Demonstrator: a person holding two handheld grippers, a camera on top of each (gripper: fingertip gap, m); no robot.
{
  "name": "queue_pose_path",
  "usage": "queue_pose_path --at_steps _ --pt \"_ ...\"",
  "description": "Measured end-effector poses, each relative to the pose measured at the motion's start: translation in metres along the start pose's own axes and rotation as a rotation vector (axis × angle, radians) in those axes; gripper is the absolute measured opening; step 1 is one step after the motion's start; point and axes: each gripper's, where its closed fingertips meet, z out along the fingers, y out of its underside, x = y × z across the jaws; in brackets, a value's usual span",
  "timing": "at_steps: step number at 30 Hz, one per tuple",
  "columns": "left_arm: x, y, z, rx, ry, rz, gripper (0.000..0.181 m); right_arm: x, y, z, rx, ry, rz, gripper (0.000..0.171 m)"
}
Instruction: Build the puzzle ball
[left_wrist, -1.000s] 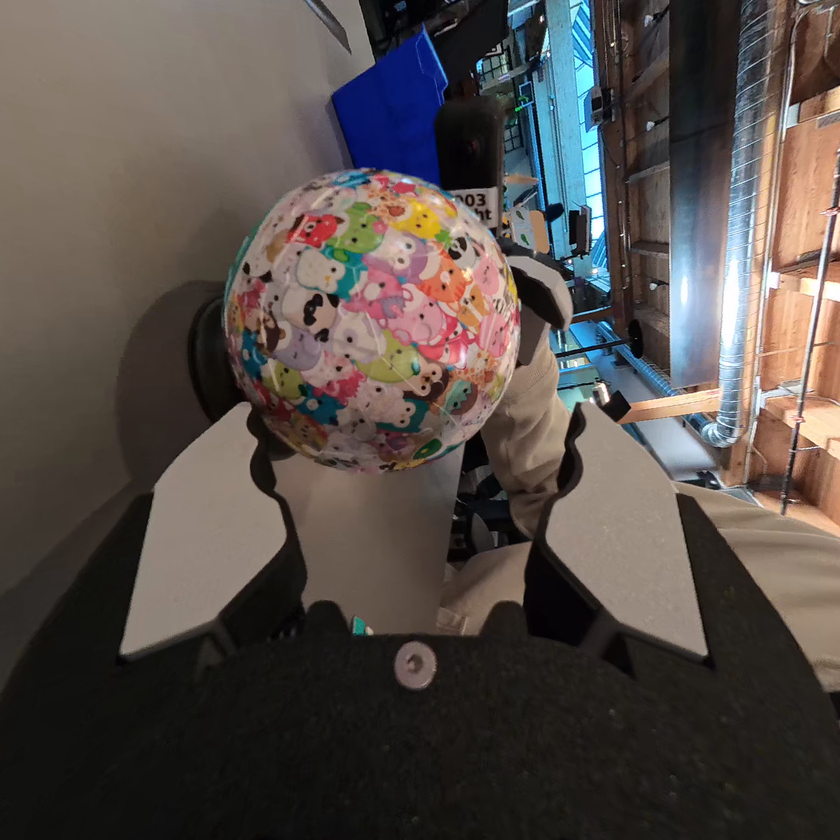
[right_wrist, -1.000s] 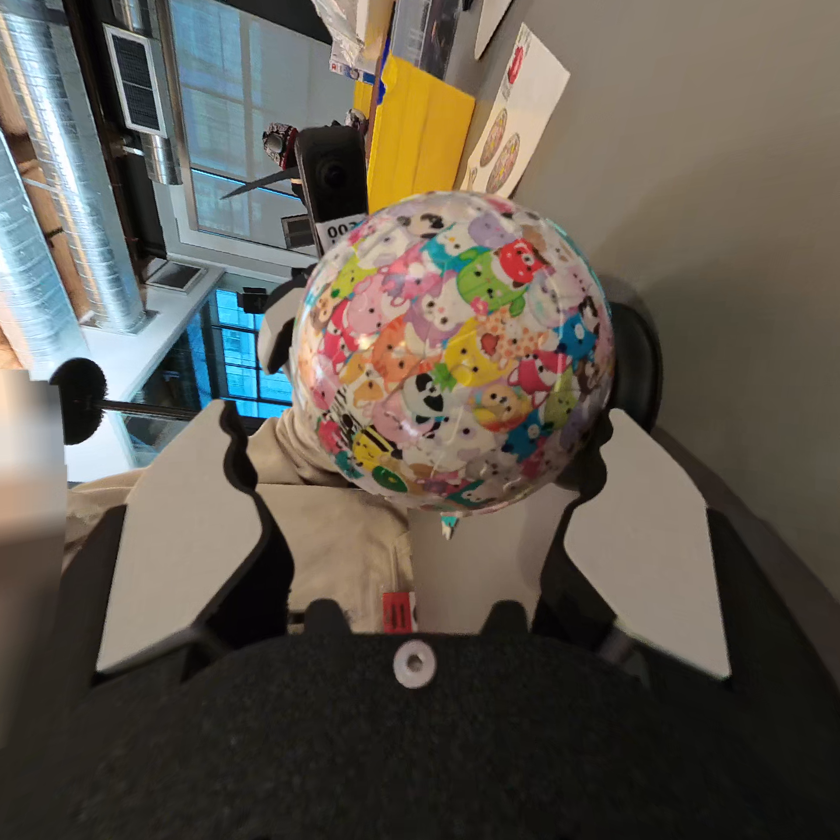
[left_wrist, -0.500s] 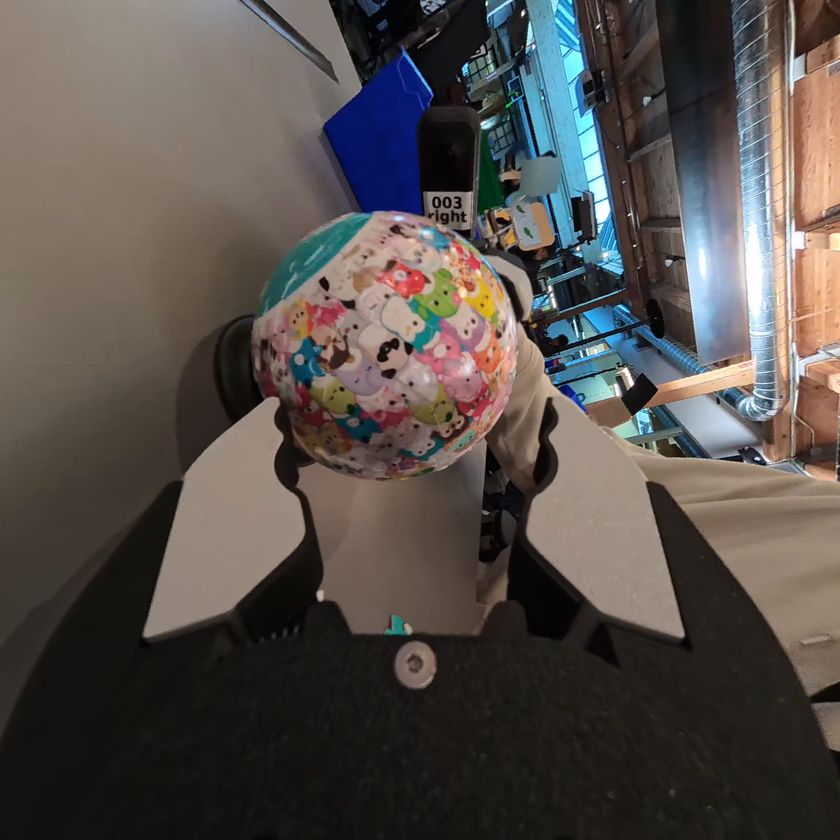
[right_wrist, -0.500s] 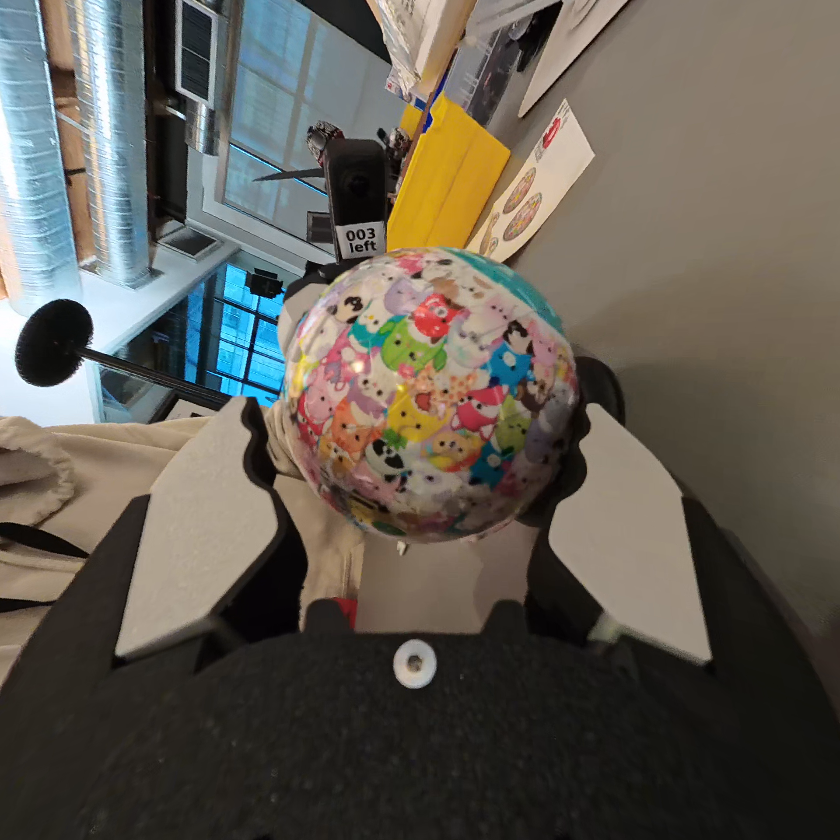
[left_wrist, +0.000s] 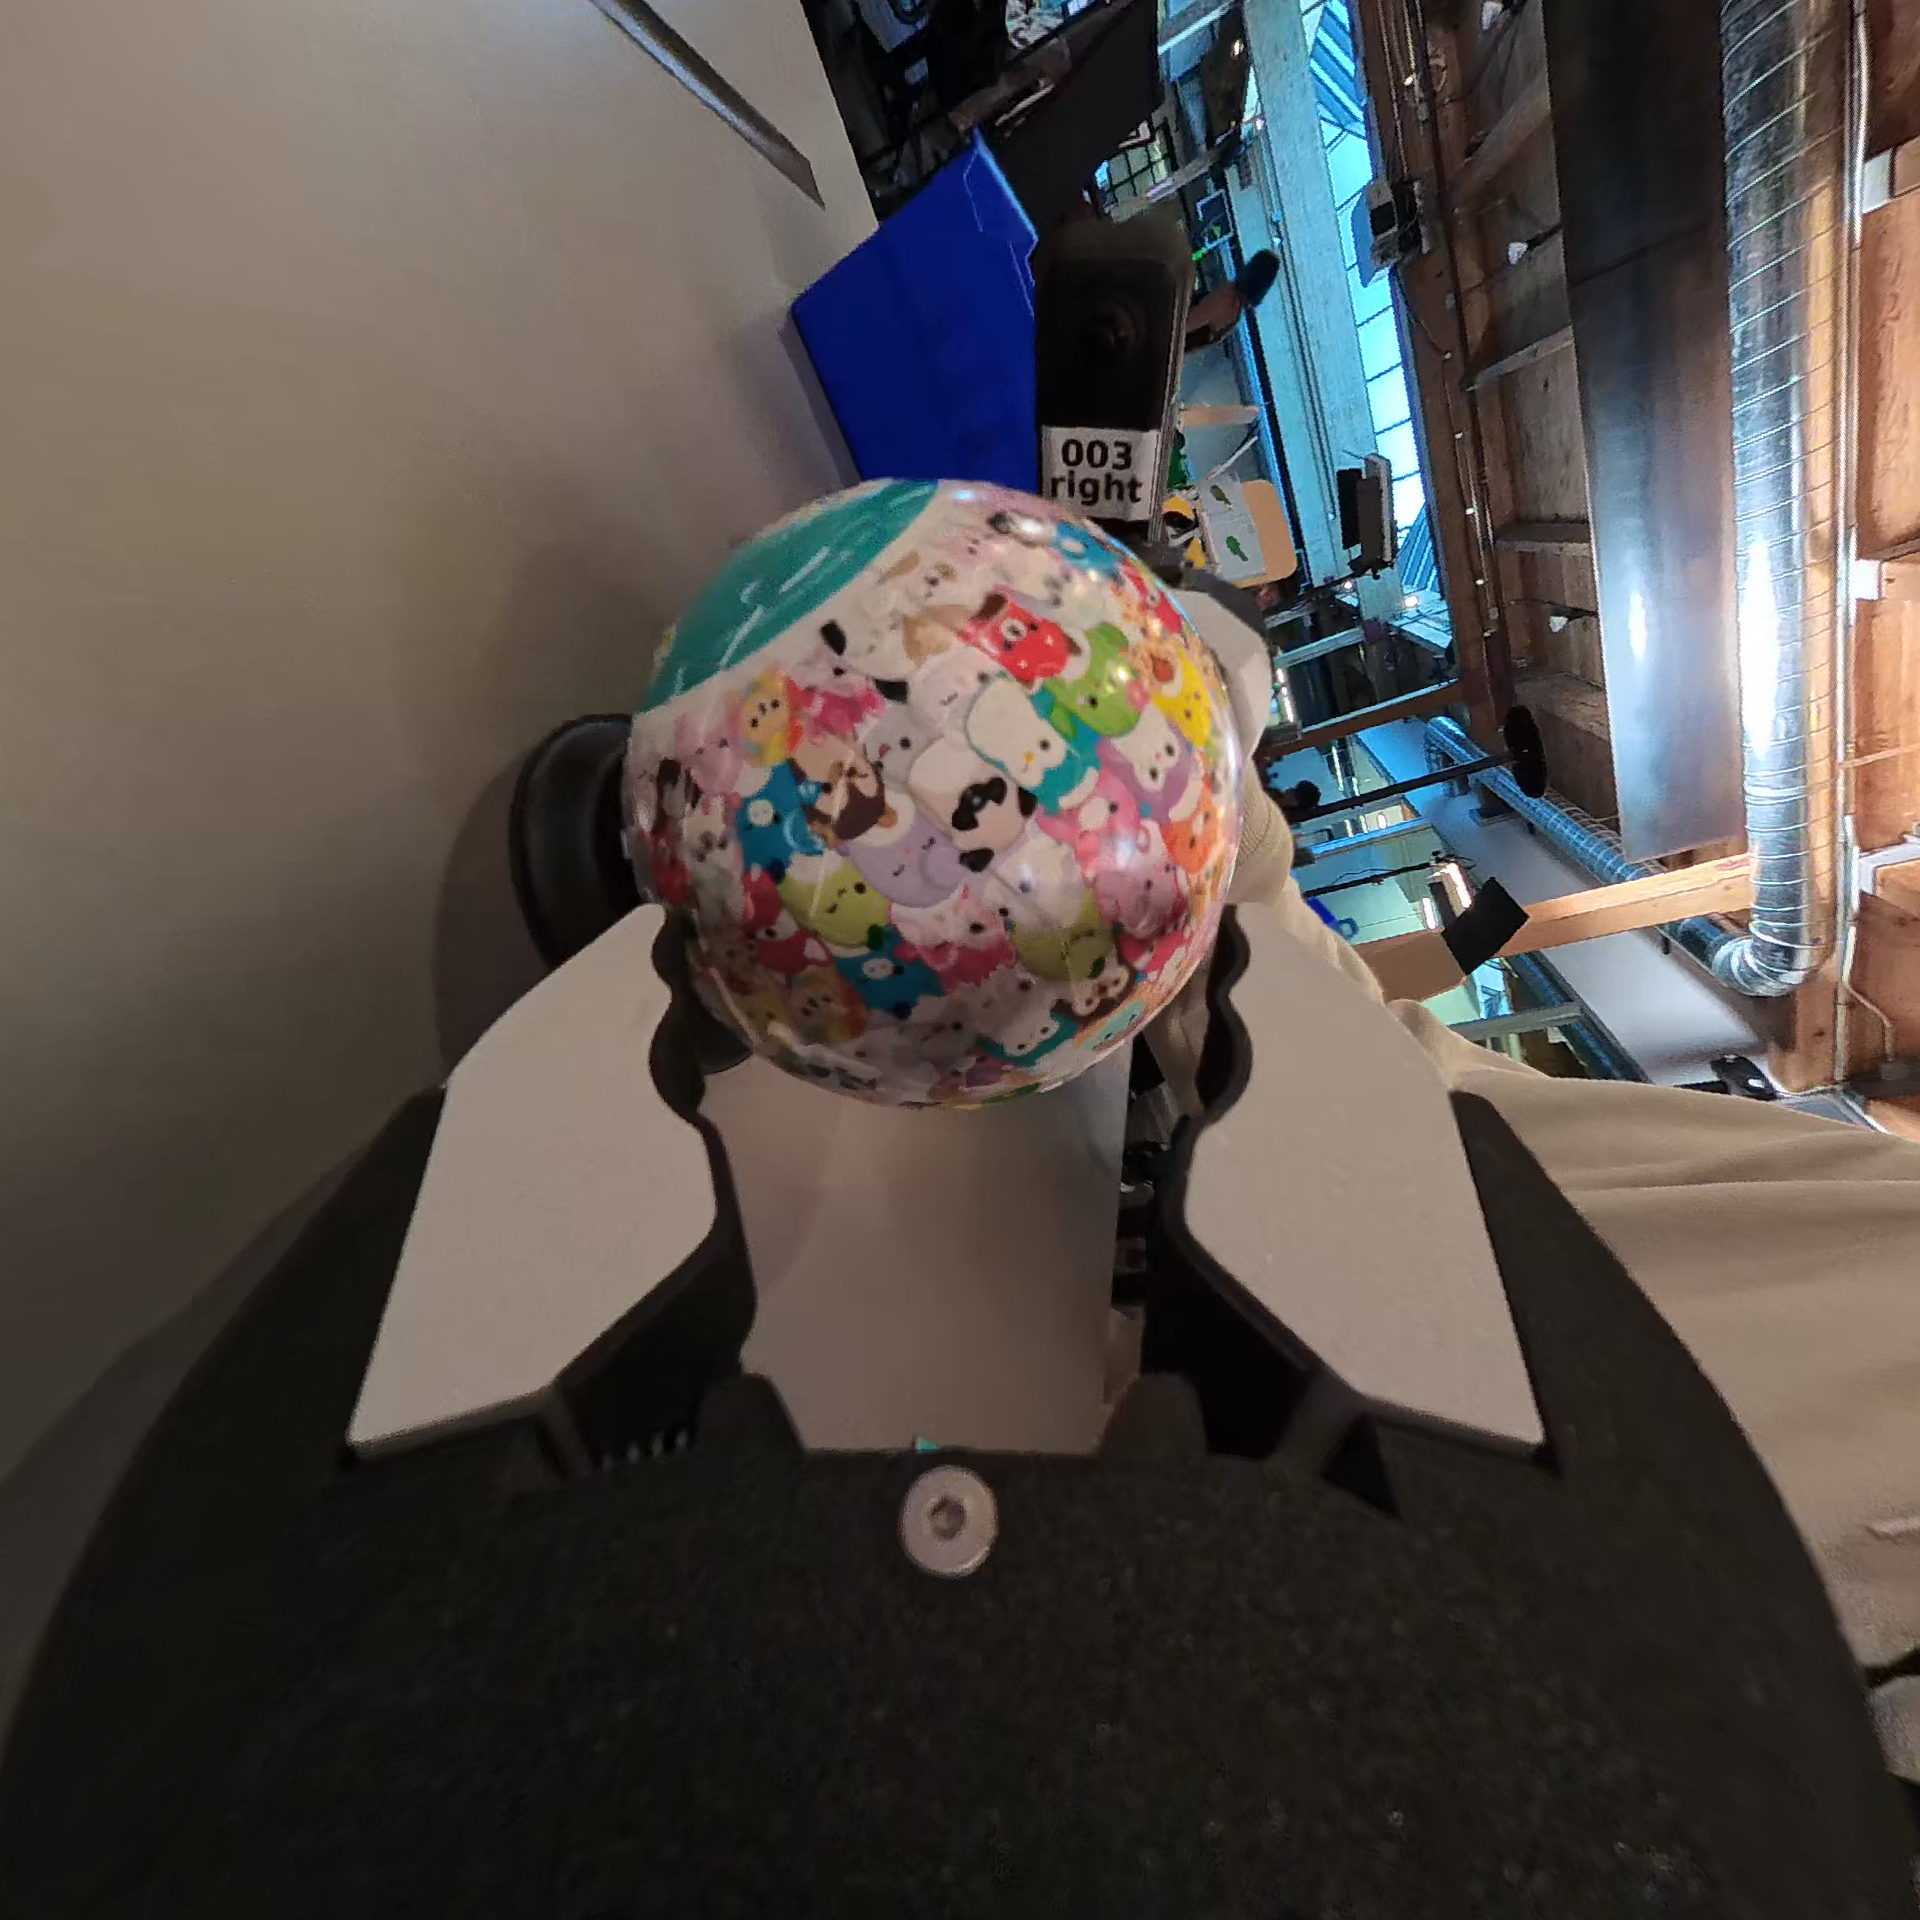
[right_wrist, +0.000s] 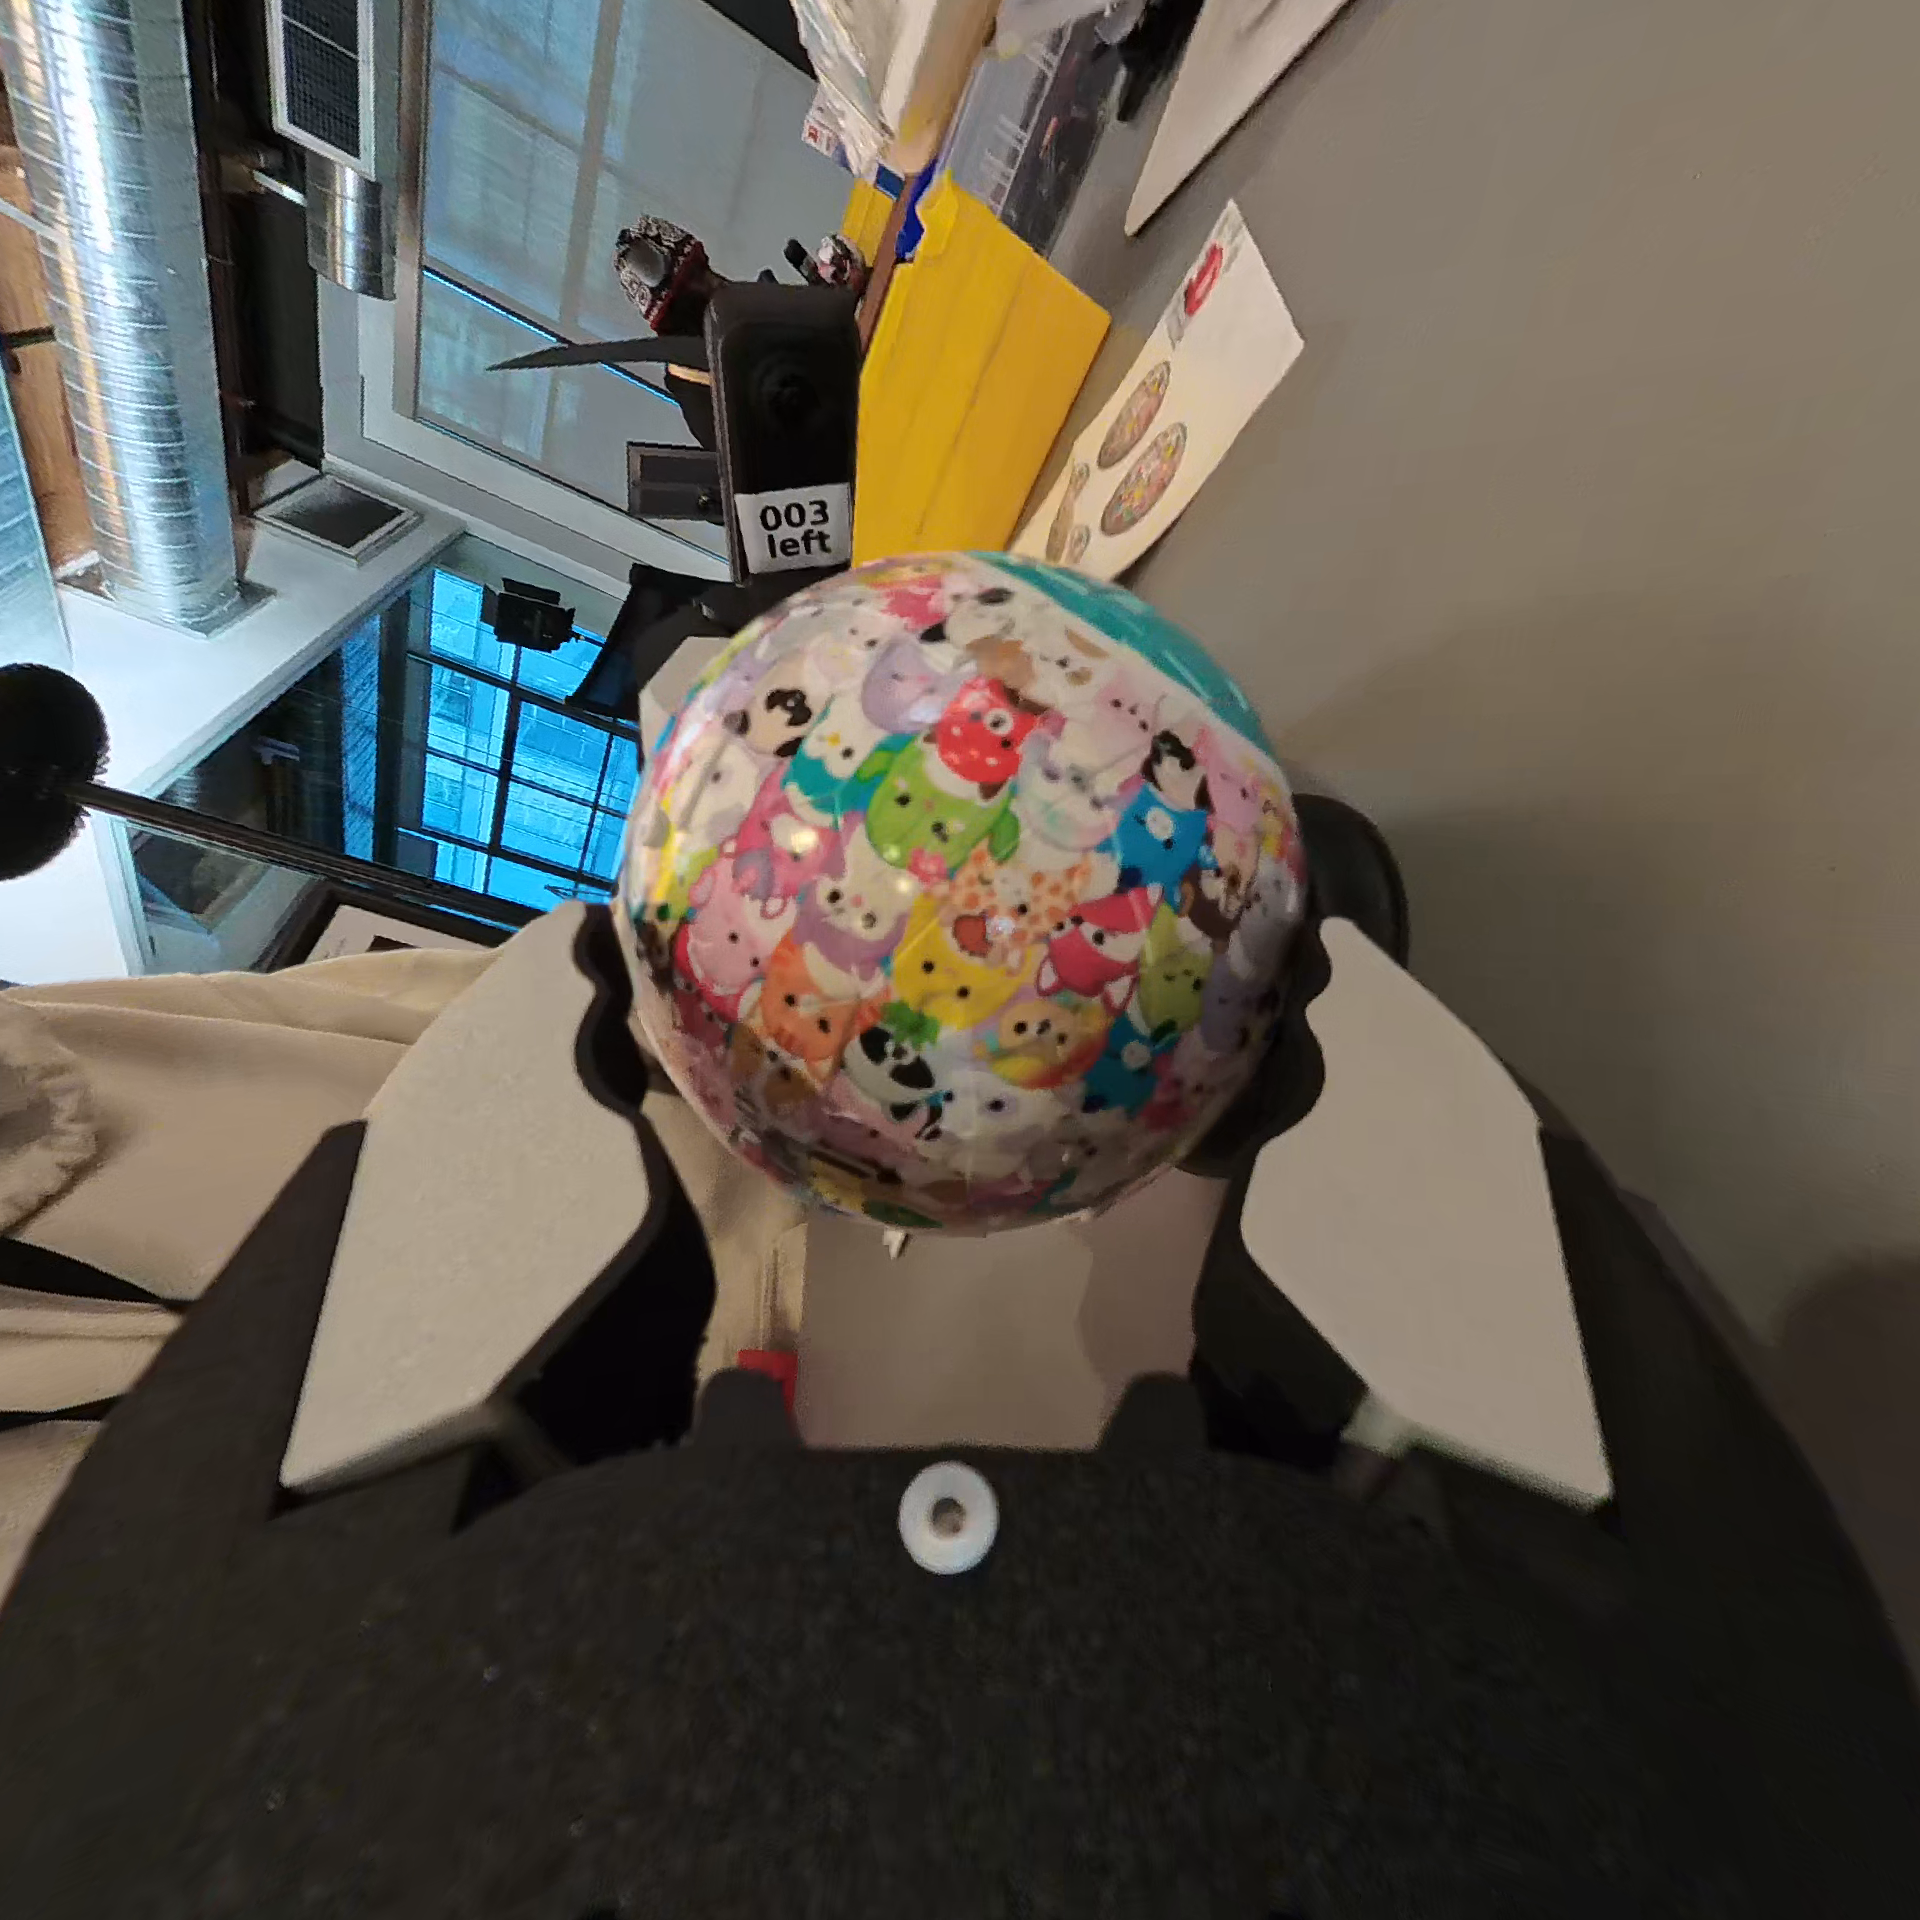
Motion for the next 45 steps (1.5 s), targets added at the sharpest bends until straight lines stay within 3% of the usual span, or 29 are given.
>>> queue_pose_path --at_steps 7,16,27,32,37,45 --pt "0.009 -0.014 -0.004 0.05 -0.056 0.121 0.09 -0.005 -0.021 0.003 0.102 -0.008 -0.142 0.114" --pt "0.007 -0.014 0.0 0.077 -0.034 0.131 0.084 0.0 -0.029 0.001 0.161 -0.055 -0.071 0.111" --pt "-0.017 0.004 0.0 0.057 -0.111 0.091 0.114 0.006 -0.051 0.028 0.08 0.089 -0.061 0.108" --pt "-0.017 -0.005 -0.005 0.099 -0.103 0.069 0.113 0.008 -0.055 0.037 0.024 0.158 -0.082 0.115" --pt "-0.01 -0.012 -0.014 0.126 -0.099 0.104 0.107 -0.007 -0.063 0.039 0.071 0.096 -0.115 0.106" --pt "-0.017 -0.015 -0.014 0.123 -0.106 0.106 0.104 0.006 -0.055 0.042 0.085 0.071 -0.061 0.1"
